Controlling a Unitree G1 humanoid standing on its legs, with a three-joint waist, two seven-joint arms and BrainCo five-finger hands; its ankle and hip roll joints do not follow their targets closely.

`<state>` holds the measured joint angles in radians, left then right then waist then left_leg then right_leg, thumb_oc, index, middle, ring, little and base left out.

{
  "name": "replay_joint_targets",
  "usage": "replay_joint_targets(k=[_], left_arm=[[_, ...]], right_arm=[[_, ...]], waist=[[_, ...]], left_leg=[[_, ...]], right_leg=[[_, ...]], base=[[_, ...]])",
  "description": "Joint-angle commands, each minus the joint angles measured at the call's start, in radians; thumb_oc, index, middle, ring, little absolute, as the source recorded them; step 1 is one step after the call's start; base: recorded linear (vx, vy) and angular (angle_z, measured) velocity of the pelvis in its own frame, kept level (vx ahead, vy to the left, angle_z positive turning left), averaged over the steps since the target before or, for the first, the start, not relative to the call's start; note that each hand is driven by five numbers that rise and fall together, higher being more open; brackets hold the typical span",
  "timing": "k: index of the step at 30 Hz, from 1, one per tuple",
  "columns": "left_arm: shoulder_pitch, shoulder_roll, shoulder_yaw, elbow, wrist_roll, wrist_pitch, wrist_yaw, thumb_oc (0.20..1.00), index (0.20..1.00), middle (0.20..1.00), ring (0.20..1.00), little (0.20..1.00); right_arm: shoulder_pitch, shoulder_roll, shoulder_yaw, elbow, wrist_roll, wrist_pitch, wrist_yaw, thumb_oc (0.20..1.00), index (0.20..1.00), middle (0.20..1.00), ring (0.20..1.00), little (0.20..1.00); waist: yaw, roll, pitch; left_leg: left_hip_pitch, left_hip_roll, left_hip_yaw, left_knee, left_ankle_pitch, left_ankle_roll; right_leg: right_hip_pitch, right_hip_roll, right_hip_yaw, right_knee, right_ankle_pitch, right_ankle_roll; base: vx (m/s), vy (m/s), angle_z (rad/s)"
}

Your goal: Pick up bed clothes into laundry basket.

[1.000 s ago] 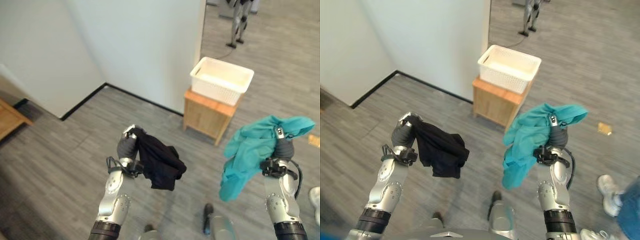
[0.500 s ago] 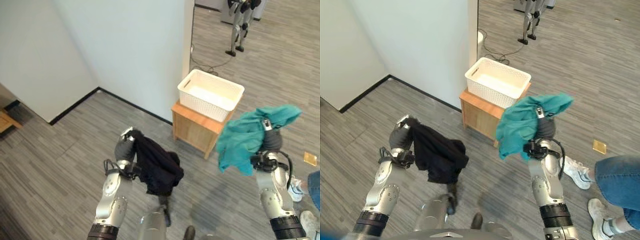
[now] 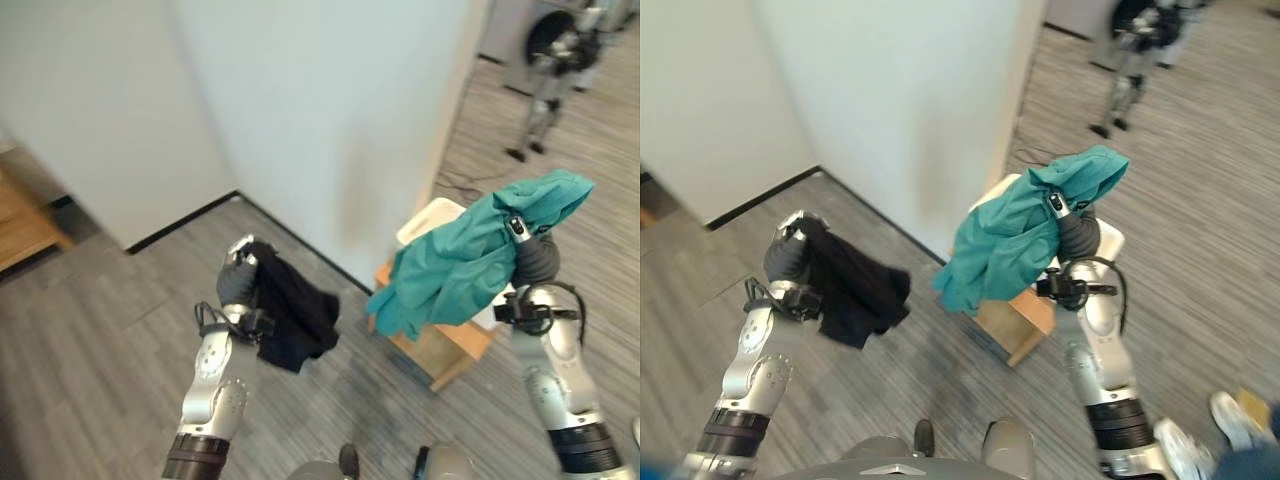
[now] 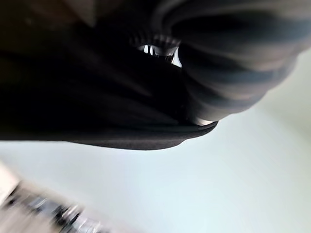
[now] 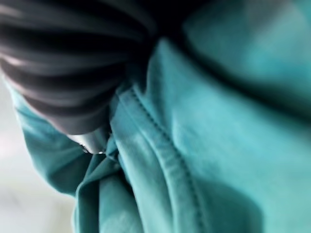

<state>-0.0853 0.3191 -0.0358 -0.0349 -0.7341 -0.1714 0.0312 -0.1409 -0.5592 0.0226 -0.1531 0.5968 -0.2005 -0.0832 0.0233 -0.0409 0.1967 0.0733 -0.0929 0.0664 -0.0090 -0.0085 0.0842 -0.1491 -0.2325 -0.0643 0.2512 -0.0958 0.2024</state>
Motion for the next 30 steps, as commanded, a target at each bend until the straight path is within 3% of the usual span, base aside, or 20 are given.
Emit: replay_joint_targets(k=[1,4,5,6,7,13,16,25,30], left_arm=[[0.002,0.031,-0.055,-0.046,-0.02,-0.059,-0.074,0.2,0.2,0.2,0.2,0.2],[0.028,0.014,-0.073,-0.057,-0.07,-0.046,-0.109,0.2,0.2,0.2,0.2,0.2],[0.057,0.013,-0.084,-0.054,-0.079,-0.032,-0.127,0.2,0.2,0.2,0.2,0.2],[0.09,0.031,-0.103,-0.054,-0.084,-0.021,-0.14,0.2,0.2,0.2,0.2,0.2],[0.098,0.036,-0.113,-0.055,-0.087,-0.018,-0.144,0.2,0.2,0.2,0.2,0.2],[0.104,0.076,-0.161,-0.06,-0.106,-0.005,-0.163,0.2,0.2,0.2,0.2,0.2],[0.09,0.075,-0.168,-0.058,-0.127,-0.005,-0.156,0.2,0.2,0.2,0.2,0.2],[0.119,0.057,-0.132,-0.075,-0.159,-0.016,-0.143,0.2,0.2,0.2,0.2,0.2],[0.101,0.089,-0.14,-0.113,-0.193,-0.029,-0.15,0.2,0.2,0.2,0.2,0.2]], right_arm=[[-0.168,-0.087,-0.122,-0.021,-0.049,-0.091,0.014,0.2,0.2,0.2,0.2,0.2],[-0.254,-0.164,-0.099,0.077,-0.062,-0.094,-0.007,0.2,0.2,0.2,0.2,0.2],[-0.294,-0.248,-0.076,0.136,-0.082,-0.075,0.0,0.2,0.2,0.2,0.2,0.2],[-0.387,-0.395,-0.023,0.244,-0.114,-0.041,-0.01,0.2,0.2,0.2,0.2,0.2],[-0.441,-0.459,0.021,0.298,-0.126,-0.031,-0.012,0.2,0.2,0.2,0.2,0.2],[-0.719,-0.614,0.224,0.542,-0.219,-0.023,-0.052,0.2,0.2,0.2,0.2,0.2],[-0.774,-0.612,0.262,0.58,-0.23,-0.021,-0.075,0.2,0.2,0.2,0.2,0.2],[-0.647,-0.539,0.191,0.558,-0.222,-0.012,-0.054,0.2,0.2,0.2,0.2,0.2],[-0.701,-0.46,0.243,0.686,-0.247,0.002,-0.083,0.2,0.2,0.2,0.2,0.2]], waist=[[0.019,-0.042,-0.063],[0.018,-0.039,-0.073],[0.024,-0.043,-0.081],[0.03,-0.048,-0.085],[0.03,-0.049,-0.083],[0.029,-0.046,-0.085],[0.024,-0.04,-0.076],[0.021,-0.021,-0.027],[0.03,0.005,0.046]], left_leg=[[0.01,0.126,0.081,-0.041,0.025,-0.106],[0.007,0.137,0.061,-0.041,0.024,-0.12],[0.007,0.147,0.061,-0.041,0.031,-0.129],[0.011,0.156,0.055,-0.052,0.038,-0.142],[0.013,0.162,0.053,-0.055,0.042,-0.147],[0.007,0.181,0.037,-0.073,0.06,-0.168],[-0.002,0.185,0.034,-0.072,0.064,-0.173],[-0.029,0.184,0.039,-0.075,0.073,-0.175],[-0.092,0.176,0.034,-0.075,0.092,-0.176]], right_leg=[[0.162,0.051,-0.069,-0.213,0.157,-0.001],[0.186,0.068,-0.096,-0.248,0.143,-0.013],[0.2,0.077,-0.102,-0.26,0.138,-0.021],[0.215,0.091,-0.113,-0.28,0.135,-0.029],[0.221,0.096,-0.119,-0.288,0.136,-0.034],[0.237,0.126,-0.14,-0.33,0.14,-0.047],[0.225,0.132,-0.137,-0.329,0.141,-0.051],[0.185,0.133,-0.124,-0.33,0.153,-0.057],[0.11,0.13,-0.106,-0.328,0.178,-0.058]], base=[[0.23,-0.227,0.63],[0.16,-0.176,0.28],[0.13,-0.15,0.3],[0.15,-0.191,0.22],[0.09,-0.128,0.13],[0.04,-0.065,0.02],[0.0,-0.031,0.09],[-0.02,-0.012,-0.07],[-0.11,-0.002,-0.04]])
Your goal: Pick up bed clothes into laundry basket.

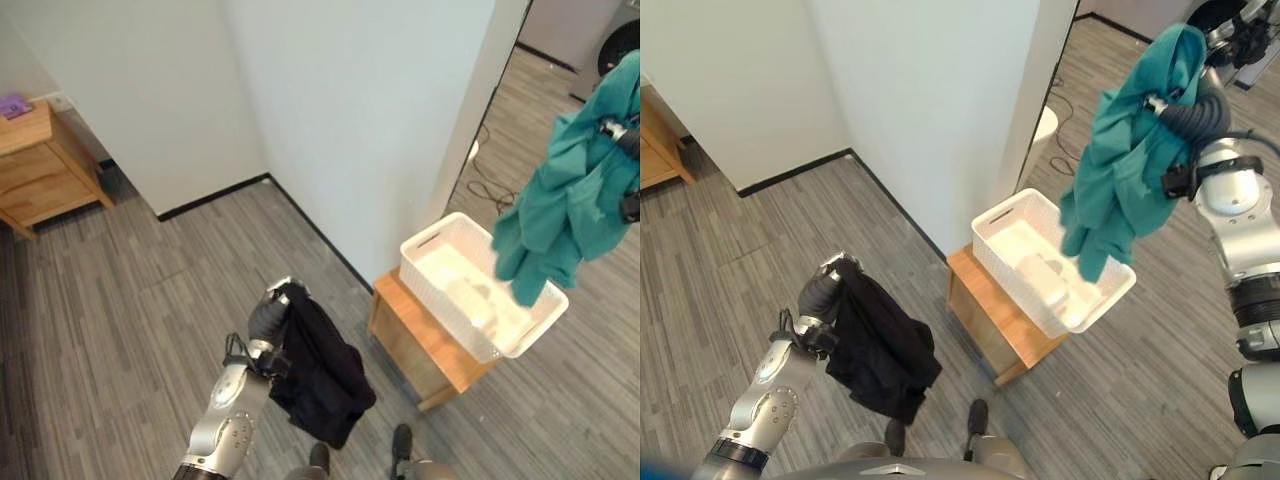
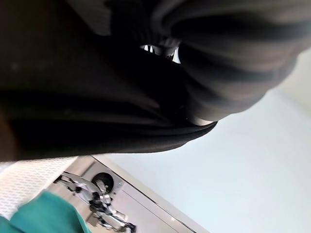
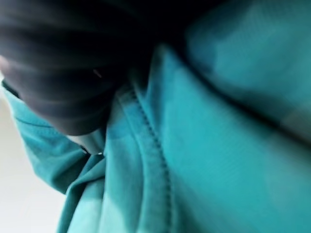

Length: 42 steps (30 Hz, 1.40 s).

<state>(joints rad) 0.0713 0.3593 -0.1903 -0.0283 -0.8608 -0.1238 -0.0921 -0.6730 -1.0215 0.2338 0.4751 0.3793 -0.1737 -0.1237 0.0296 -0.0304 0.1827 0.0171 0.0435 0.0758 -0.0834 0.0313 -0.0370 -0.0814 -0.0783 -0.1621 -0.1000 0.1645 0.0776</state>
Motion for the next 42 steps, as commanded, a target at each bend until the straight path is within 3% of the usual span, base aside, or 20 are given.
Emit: replay_joint_targets(k=[1,11,14,15,16,17,18,20,24,30,31,33,37,38,42], left_arm=[[-0.055,0.049,0.013,-0.121,-0.07,-0.08,-0.023,0.2,0.2,0.2,0.2,0.2],[-0.065,0.035,-0.028,-0.133,-0.055,-0.08,-0.003,0.2,0.2,0.2,0.2,0.2],[-0.076,0.021,-0.038,-0.124,-0.051,-0.081,-0.001,0.2,0.2,0.2,0.2,0.2],[-0.083,0.01,-0.048,-0.118,-0.044,-0.08,0.0,0.2,0.2,0.2,0.2,0.2],[-0.092,0.011,-0.054,-0.115,-0.04,-0.075,-0.001,0.2,0.2,0.2,0.2,0.2],[-0.102,0.01,-0.052,-0.104,-0.035,-0.07,-0.001,0.2,0.2,0.2,0.2,0.2],[-0.107,0.011,-0.048,-0.094,-0.026,-0.068,-0.002,0.2,0.2,0.2,0.2,0.2],[-0.11,0.003,-0.043,-0.095,-0.012,-0.067,-0.003,0.2,0.2,0.2,0.2,0.2],[-0.117,0.005,-0.012,-0.096,-0.003,-0.073,0.008,0.2,0.2,0.2,0.2,0.2],[-0.184,0.117,0.083,-0.075,0.048,-0.109,0.032,0.2,0.2,0.2,0.2,0.2],[-0.185,0.117,0.082,-0.075,0.048,-0.109,0.032,0.2,0.2,0.2,0.2,0.2],[-0.275,0.228,0.143,-0.054,0.042,-0.136,0.05,0.2,0.2,0.2,0.2,0.2],[-0.356,0.323,0.162,-0.039,0.024,-0.155,0.055,0.2,0.2,0.2,0.2,0.2],[-0.419,0.399,0.17,-0.054,0.013,-0.167,0.062,0.2,0.2,0.2,0.2,0.2],[-0.538,0.497,0.102,-0.091,0.021,-0.162,0.052,0.2,0.2,0.2,0.2,0.2]], right_arm=[[-0.193,0.013,0.054,0.09,-0.04,-0.017,-0.046,0.2,0.2,0.2,0.2,0.2],[-0.378,0.16,0.207,0.492,-0.091,0.033,-0.035,0.2,0.2,0.2,0.2,0.2],[-0.405,0.185,0.269,0.536,-0.168,0.043,-0.02,0.2,0.2,0.2,0.2,0.2],[-0.427,0.216,0.33,0.607,-0.257,0.07,0.009,0.2,0.2,0.2,0.2,0.2],[-0.439,0.236,0.362,0.681,-0.295,0.098,0.046,0.448,0.448,0.448,0.448,0.448],[-0.461,0.258,0.409,0.737,-0.323,0.118,0.116,1.0,1.0,1.0,1.0,1.0],[-0.494,0.271,0.46,0.773,-0.371,0.143,0.168,1.0,1.0,1.0,1.0,1.0],[-0.583,0.293,0.522,0.765,-0.442,0.148,0.144,1.0,1.0,1.0,1.0,1.0],[-0.609,0.243,0.505,0.633,-0.367,0.141,0.112,1.0,1.0,1.0,1.0,1.0],[-0.622,0.014,0.504,0.226,-0.326,0.125,0.081,1.0,1.0,1.0,1.0,1.0],[-0.621,0.013,0.502,0.225,-0.326,0.125,0.081,1.0,1.0,1.0,1.0,1.0],[-0.563,-0.088,0.448,0.06,-0.263,0.102,0.079,1.0,1.0,1.0,1.0,1.0],[-0.459,-0.161,0.378,-0.062,-0.235,0.084,0.098,1.0,1.0,1.0,1.0,1.0],[-0.3,-0.196,0.272,-0.204,-0.163,0.053,0.111,1.0,1.0,1.0,1.0,1.0],[0.113,-0.163,-0.051,-0.429,-0.149,0.021,0.137,1.0,1.0,1.0,1.0,1.0]], waist=[[0.026,-0.001,0.069],[0.065,0.071,0.153],[0.069,0.079,0.164],[0.071,0.083,0.17],[0.073,0.082,0.171],[0.07,0.081,0.174],[0.07,0.078,0.172],[0.06,0.073,0.169],[0.035,0.06,0.158],[-0.002,0.051,0.124],[-0.002,0.051,0.124],[-0.023,0.06,0.096],[-0.033,0.065,0.077],[-0.061,0.085,0.064],[-0.091,0.09,0.044]], left_leg=[[-0.043,0.039,0.026,-0.002,0.055,-0.055],[-0.153,0.03,0.014,-0.004,0.097,-0.067],[-0.163,0.032,0.011,-0.004,0.102,-0.069],[-0.17,0.033,0.009,-0.004,0.106,-0.07],[-0.172,0.032,0.009,-0.004,0.109,-0.072],[-0.173,0.033,0.009,-0.004,0.111,-0.074],[-0.173,0.035,0.008,-0.004,0.112,-0.075],[-0.168,0.037,0.007,-0.004,0.11,-0.076],[-0.151,0.041,0.012,-0.004,0.103,-0.076],[-0.107,0.044,0.031,-0.004,0.085,-0.079],[-0.107,0.044,0.031,-0.004,0.085,-0.079],[-0.084,0.044,0.035,-0.004,0.078,-0.081],[-0.058,0.045,0.038,-0.004,0.07,-0.083],[-0.041,0.042,0.038,-0.004,0.067,-0.084],[-0.021,0.039,0.036,-0.004,0.061,-0.08]], right_leg=[[0.031,-0.025,-0.004,0.023,-0.079,0.066],[-0.067,-0.026,-0.002,0.013,-0.054,0.061],[-0.077,-0.024,-0.003,0.013,-0.053,0.06],[-0.084,-0.021,-0.002,0.013,-0.052,0.058],[-0.086,-0.02,-0.003,0.013,-0.051,0.057],[-0.087,-0.019,-0.005,0.013,-0.052,0.056],[-0.087,-0.017,-0.006,0.013,-0.055,0.054],[-0.081,-0.014,-0.007,0.013,-0.059,0.051],[-0.065,-0.012,-0.002,0.013,-0.067,0.048],[-0.025,-0.012,0.006,0.013,-0.08,0.049],[-0.024,-0.012,0.006,0.013,-0.08,0.049],[-0.001,-0.014,0.006,0.013,-0.089,0.051],[0.025,-0.014,0.004,0.013,-0.098,0.052],[0.043,-0.015,0.007,0.013,-0.105,0.054],[0.069,-0.017,-0.001,0.013,-0.114,0.058]], base=[[-0.06,-0.001,-0.02],[-0.06,-0.025,0.0],[-0.01,-0.021,0.02],[-0.01,-0.028,0.04],[-0.01,-0.043,0.02],[0.01,-0.037,0.02],[0.02,-0.036,0.02],[0.03,-0.012,0.06],[0.01,0.011,0.05],[0.01,0.012,0.0],[0.03,0.019,-0.07],[0.04,0.018,-0.03],[0.02,0.0,-0.02],[0.0,0.0,0.0],[0.04,-0.005,0.03]])
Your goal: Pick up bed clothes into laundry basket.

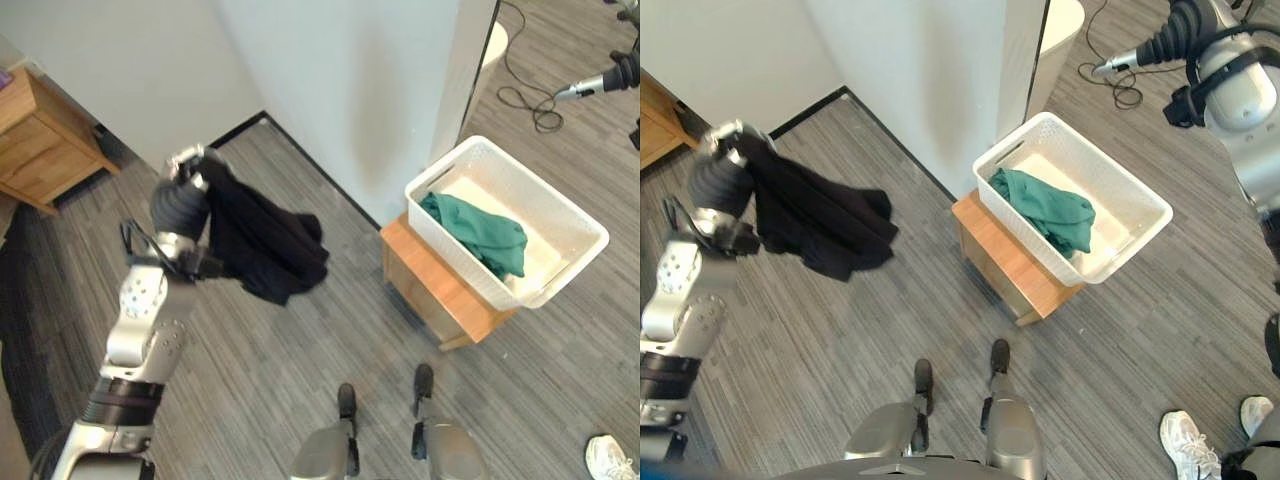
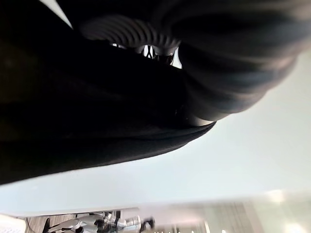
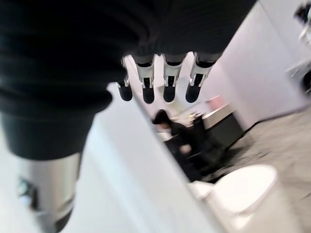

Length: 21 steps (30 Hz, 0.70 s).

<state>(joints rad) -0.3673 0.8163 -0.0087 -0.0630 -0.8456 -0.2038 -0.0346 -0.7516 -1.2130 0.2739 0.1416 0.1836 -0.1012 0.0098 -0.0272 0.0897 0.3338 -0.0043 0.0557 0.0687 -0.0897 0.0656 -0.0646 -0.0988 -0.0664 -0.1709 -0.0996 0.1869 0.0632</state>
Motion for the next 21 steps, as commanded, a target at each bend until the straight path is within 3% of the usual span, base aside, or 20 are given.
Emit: replay_joint_targets(k=[1,3,6,8,10,16,21], left_arm=[[-0.11,0.042,-0.093,-0.054,0.006,-0.083,-0.005,0.2,0.2,0.2,0.2,0.2],[-0.209,0.027,-0.152,-0.044,-0.017,-0.078,0.0,0.2,0.2,0.2,0.2,0.2],[-0.409,-0.036,-0.288,0.021,-0.038,-0.087,0.041,0.2,0.2,0.2,0.2,0.2],[-0.561,-0.092,-0.367,0.147,-0.052,-0.093,0.086,0.2,0.2,0.2,0.2,0.2],[-0.604,-0.108,-0.393,0.192,-0.067,-0.094,0.085,0.2,0.2,0.2,0.2,0.2],[-0.731,-0.293,-0.446,0.383,-0.128,-0.085,0.091,0.2,0.2,0.2,0.2,0.2],[-0.777,-0.374,-0.479,0.475,-0.065,-0.069,0.092,0.2,0.2,0.2,0.2,0.2]], right_arm=[[0.225,0.031,-0.124,-0.108,0.044,-0.048,0.005,1.0,1.0,1.0,1.0,1.0],[0.367,0.065,-0.237,-0.221,0.037,-0.063,0.026,1.0,1.0,1.0,1.0,1.0],[0.614,0.197,-0.415,-0.347,0.164,-0.087,0.055,1.0,1.0,1.0,1.0,1.0],[0.745,0.295,-0.483,-0.423,0.255,-0.102,0.087,1.0,1.0,1.0,1.0,1.0],[0.766,0.32,-0.482,-0.438,0.277,-0.107,0.1,1.0,1.0,1.0,1.0,1.0],[0.798,0.386,-0.392,-0.458,0.382,-0.107,0.168,1.0,1.0,1.0,1.0,1.0],[0.805,0.388,-0.369,-0.472,0.445,-0.119,0.198,1.0,1.0,1.0,1.0,1.0]], waist=[[-0.027,-0.034,-0.107],[-0.056,-0.033,-0.119],[-0.077,-0.042,-0.133],[-0.116,-0.049,-0.149],[-0.117,-0.053,-0.155],[-0.158,-0.074,-0.177],[-0.183,-0.098,-0.191]], left_leg=[[0.002,0.027,0.041,0.002,0.026,-0.052],[0.009,0.027,0.043,0.002,0.022,-0.05],[0.013,0.025,0.037,0.002,0.018,-0.048],[0.017,0.027,0.044,0.002,0.012,-0.046],[0.018,0.027,0.047,0.002,0.011,-0.045],[0.023,0.029,0.064,0.002,0.001,-0.042],[0.018,0.032,0.081,0.002,-0.001,-0.044]], right_leg=[[0.089,-0.029,0.006,0.012,-0.137,0.073],[0.096,-0.027,0.006,0.012,-0.141,0.075],[0.105,-0.026,-0.003,0.012,-0.146,0.081],[0.108,-0.025,0.002,0.012,-0.147,0.087],[0.107,-0.024,0.002,0.012,-0.147,0.088],[0.099,-0.023,0.021,0.012,-0.144,0.096],[0.088,-0.02,0.034,0.012,-0.14,0.097]], base=[[0.04,-0.006,0.03],[0.04,-0.003,0.04],[0.04,-0.01,0.08],[0.05,-0.001,0.23],[0.03,0.002,-0.03],[0.03,0.008,-0.13],[0.01,0.012,-0.06]])
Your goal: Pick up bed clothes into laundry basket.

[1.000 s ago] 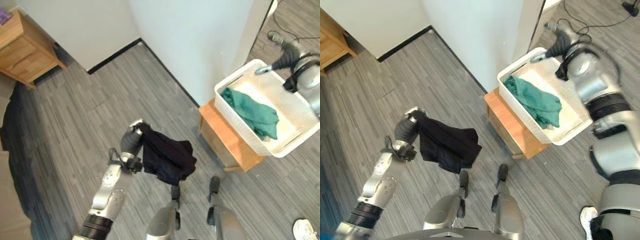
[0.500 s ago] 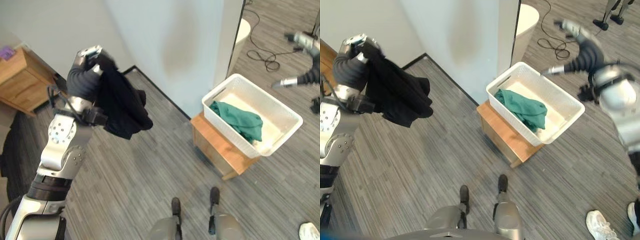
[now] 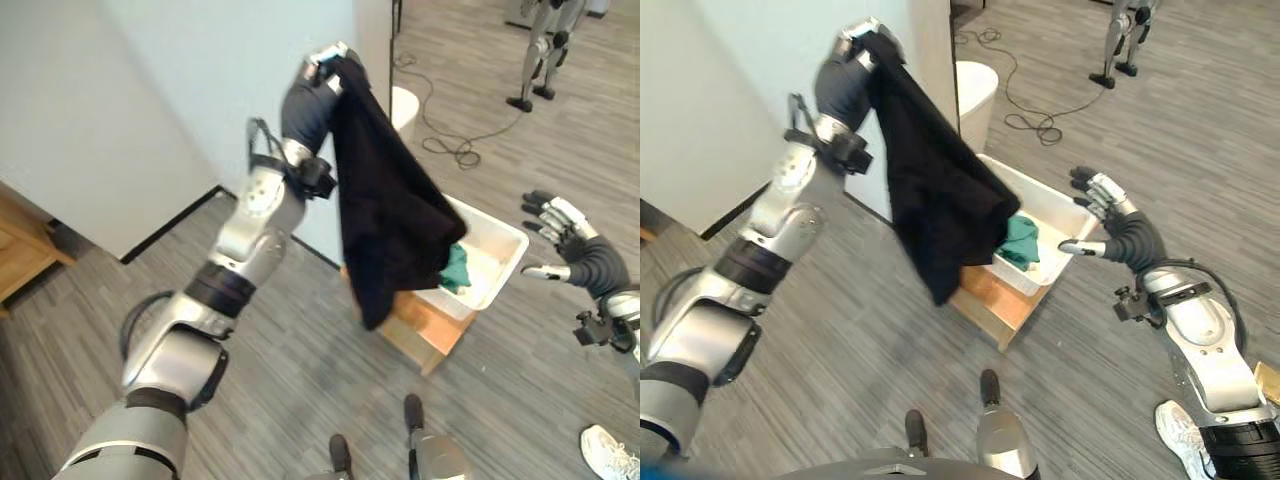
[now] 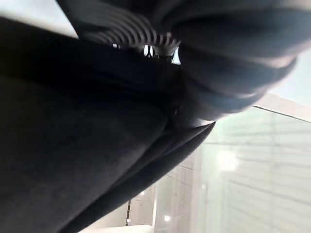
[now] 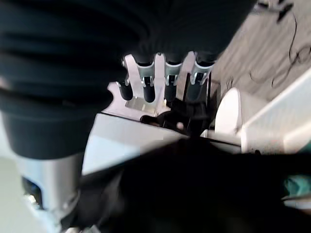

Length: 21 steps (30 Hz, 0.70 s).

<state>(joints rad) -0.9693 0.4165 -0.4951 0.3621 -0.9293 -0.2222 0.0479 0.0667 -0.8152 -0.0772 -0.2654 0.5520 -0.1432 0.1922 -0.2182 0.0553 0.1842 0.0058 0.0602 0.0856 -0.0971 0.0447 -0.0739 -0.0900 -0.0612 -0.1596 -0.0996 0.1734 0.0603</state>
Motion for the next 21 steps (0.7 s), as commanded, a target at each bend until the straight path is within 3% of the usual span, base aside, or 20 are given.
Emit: replay_joint_targets(k=[1,5,11,21], left_arm=[[-0.17,0.015,0.012,0.044,0.018,-0.05,0.008,0.2,0.2,0.2,0.2,0.2],[-0.158,-0.016,0.003,0.026,0.045,-0.047,0.005,0.2,0.2,0.2,0.2,0.2],[-0.177,-0.018,-0.038,-0.033,0.091,-0.054,-0.009,0.2,0.2,0.2,0.2,0.2],[-0.35,0.044,-0.099,0.001,0.122,-0.08,-0.005,0.2,0.2,0.2,0.2,0.2]], right_arm=[[-0.015,-0.015,-0.016,-0.077,0.088,-0.077,0.023,1.0,1.0,1.0,1.0,1.0],[-0.024,-0.025,-0.021,-0.1,0.123,-0.09,0.022,1.0,1.0,1.0,1.0,1.0],[-0.039,-0.06,-0.033,-0.131,0.104,-0.084,0.024,1.0,1.0,1.0,1.0,1.0],[-0.03,-0.026,-0.026,-0.134,0.06,-0.068,0.033,1.0,1.0,1.0,1.0,1.0]], waist=[[0.002,-0.068,-0.043],[-0.013,-0.081,-0.048],[-0.024,-0.073,-0.046],[-0.044,-0.015,-0.05]], left_leg=[[0.007,0.028,0.066,0.01,0.019,-0.035],[0.016,0.03,0.082,0.01,0.011,-0.033],[0.024,0.025,0.096,0.01,0.004,-0.031],[0.026,0.016,0.108,0.01,0.002,-0.035]], right_leg=[[0.076,-0.024,0.026,0.012,-0.125,0.101],[0.07,-0.02,0.045,0.012,-0.123,0.099],[0.069,-0.021,0.061,0.012,-0.125,0.101],[0.067,-0.028,0.074,0.012,-0.123,0.107]], base=[[0.01,0.002,-0.19],[0.03,0.006,-0.09],[0.04,0.011,-0.15],[0.02,-0.004,0.01]])
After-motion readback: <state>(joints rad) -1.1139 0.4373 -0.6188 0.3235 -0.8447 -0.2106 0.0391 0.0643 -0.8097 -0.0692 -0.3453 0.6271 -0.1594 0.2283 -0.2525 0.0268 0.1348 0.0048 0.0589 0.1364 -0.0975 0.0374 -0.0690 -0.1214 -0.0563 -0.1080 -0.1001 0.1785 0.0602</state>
